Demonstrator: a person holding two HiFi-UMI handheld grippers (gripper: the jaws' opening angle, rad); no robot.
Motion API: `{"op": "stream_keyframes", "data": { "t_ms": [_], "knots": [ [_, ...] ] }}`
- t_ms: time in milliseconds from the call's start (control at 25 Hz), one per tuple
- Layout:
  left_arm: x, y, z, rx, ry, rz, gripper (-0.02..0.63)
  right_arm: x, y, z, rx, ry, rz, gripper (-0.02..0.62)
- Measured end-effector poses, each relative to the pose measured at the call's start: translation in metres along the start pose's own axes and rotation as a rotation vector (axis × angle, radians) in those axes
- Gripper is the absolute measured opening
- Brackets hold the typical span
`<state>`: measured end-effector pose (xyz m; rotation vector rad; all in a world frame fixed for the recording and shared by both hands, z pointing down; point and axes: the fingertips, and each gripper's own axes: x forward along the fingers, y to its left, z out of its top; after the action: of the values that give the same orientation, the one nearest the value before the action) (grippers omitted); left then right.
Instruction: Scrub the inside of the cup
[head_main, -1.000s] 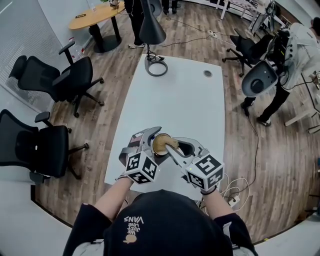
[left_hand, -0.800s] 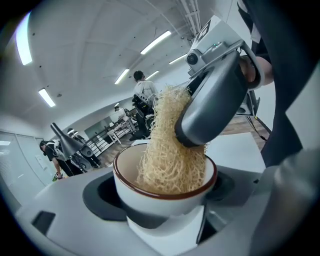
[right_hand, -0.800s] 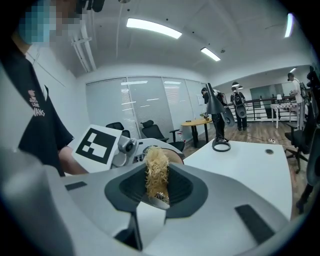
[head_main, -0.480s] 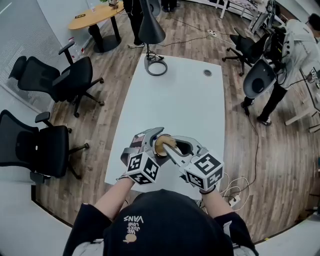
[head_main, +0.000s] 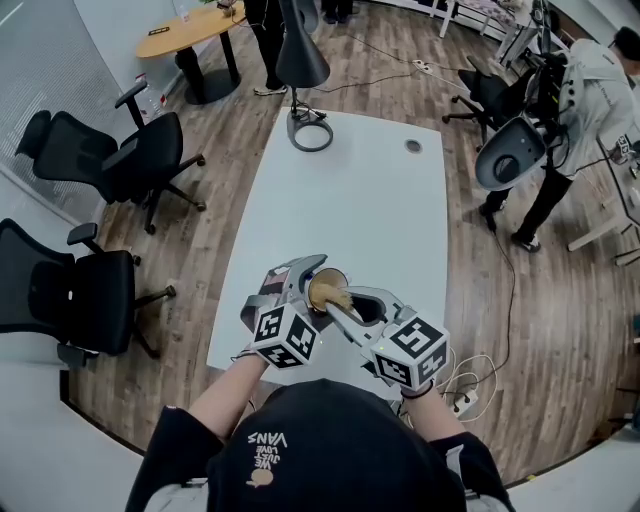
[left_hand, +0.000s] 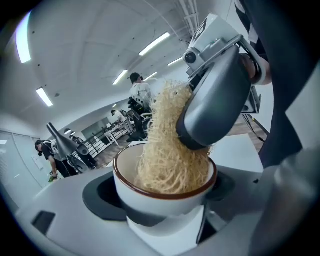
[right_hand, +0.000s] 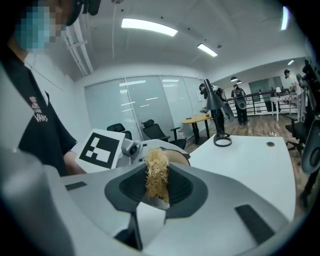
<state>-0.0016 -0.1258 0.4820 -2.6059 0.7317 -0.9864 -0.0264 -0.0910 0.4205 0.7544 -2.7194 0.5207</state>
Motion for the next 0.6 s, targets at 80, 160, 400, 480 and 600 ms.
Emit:
{"op": "stream_keyframes", "data": {
  "t_ms": [80,160,400,480,600],
  "knots": [
    [0.001,-0.002,0.001,-0.003,-0.004,-0.006,0.431,0.002,0.002,0.005,0.001,-0.021,0.009,0.091],
    [0.001,-0.005,0.004,0.004,-0.01,-0.008,0.431,0.001,-0.005,0.01,0.0,-0.042,-0.02,0.091],
    [0.0,-0.007,0.007,-0.004,-0.035,0.001,0.431,-0.011,-0.029,0.008,0.057,-0.063,-0.11,0.091],
    [0.001,-0.004,0.005,-0.019,-0.031,0.005,0.431,-0.011,-0.026,0.004,0.067,-0.054,-0.099,0.091],
    [0.001,0.001,0.002,-0.058,-0.037,0.014,0.431,-0.013,-0.019,0.002,0.099,-0.075,-0.061,0.091]
  ]
}}
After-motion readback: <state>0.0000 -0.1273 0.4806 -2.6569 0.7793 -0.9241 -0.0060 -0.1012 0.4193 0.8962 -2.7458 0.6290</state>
